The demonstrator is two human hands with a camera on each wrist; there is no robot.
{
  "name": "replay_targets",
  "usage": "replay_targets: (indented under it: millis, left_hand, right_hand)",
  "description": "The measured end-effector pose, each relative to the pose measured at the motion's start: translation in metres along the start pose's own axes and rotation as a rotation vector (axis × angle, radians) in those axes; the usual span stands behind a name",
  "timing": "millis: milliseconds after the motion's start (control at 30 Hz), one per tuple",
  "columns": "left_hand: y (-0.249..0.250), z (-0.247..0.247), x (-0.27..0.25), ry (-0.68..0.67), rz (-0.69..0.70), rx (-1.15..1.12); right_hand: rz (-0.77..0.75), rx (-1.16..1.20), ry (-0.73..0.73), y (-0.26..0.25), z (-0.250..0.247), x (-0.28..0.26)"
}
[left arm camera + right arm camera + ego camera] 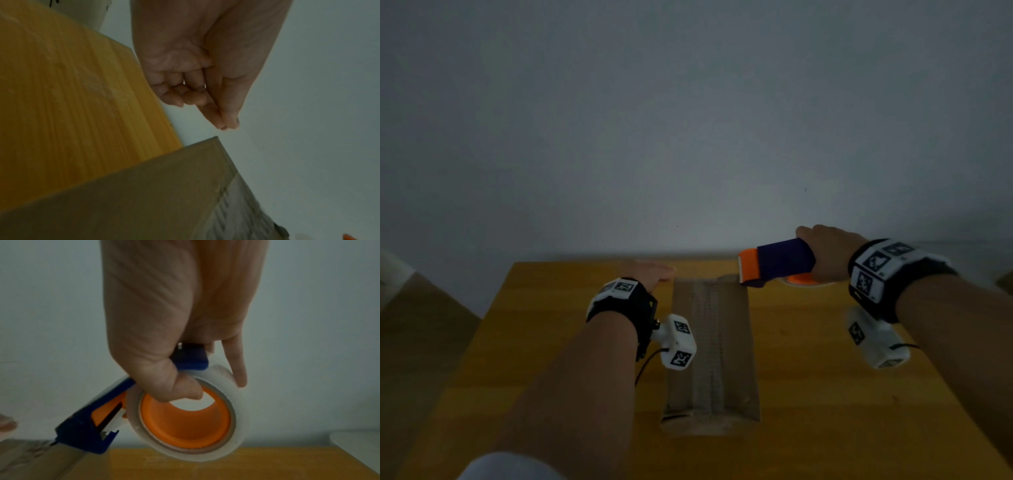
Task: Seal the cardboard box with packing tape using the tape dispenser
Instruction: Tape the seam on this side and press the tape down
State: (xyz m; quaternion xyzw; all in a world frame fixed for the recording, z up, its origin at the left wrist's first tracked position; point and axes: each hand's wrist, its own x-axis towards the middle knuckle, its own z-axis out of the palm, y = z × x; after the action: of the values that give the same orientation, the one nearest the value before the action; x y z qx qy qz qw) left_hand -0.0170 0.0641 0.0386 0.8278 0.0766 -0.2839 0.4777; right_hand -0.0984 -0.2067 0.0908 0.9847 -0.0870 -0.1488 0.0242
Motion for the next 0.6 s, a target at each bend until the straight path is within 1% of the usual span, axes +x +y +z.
replay_targets:
  millis: [133, 233, 300, 367, 467, 600]
  left_hand:
    - [-0.001, 0.002, -0.002, 0.026, -0.001, 0.004]
    - [0.0, 0.005, -0.001, 0.058, 0.023, -0.017]
    - [0.001, 0.006, 0.002, 0.07, 0.014, -0.046]
    - [0.001, 0.008, 0.005, 0.048, -0.003, -0.058]
    - [-0.001, 0.01, 0.009, 0.079, -0.013, -0.055]
    - [-0.002, 0.011, 0.012, 0.084, -0.007, -0.05]
  right_hand:
    - [0.057, -0.042, -0.028, -0.004, -0.002, 0.004]
    - [0.077, -0.066, -0.058, -0.006, -0.003, 0.005]
    - [0.088, -0.094, -0.061, -0.006, -0.002, 0.007]
    - [0.083, -0.072, -0.059, -0.005, -0.002, 0.007]
    - [0.064, -0.008, -0.039, -0.002, 0.0, 0.006]
    - [0.077, -0.017, -0.05, -0.002, 0.002, 0.004]
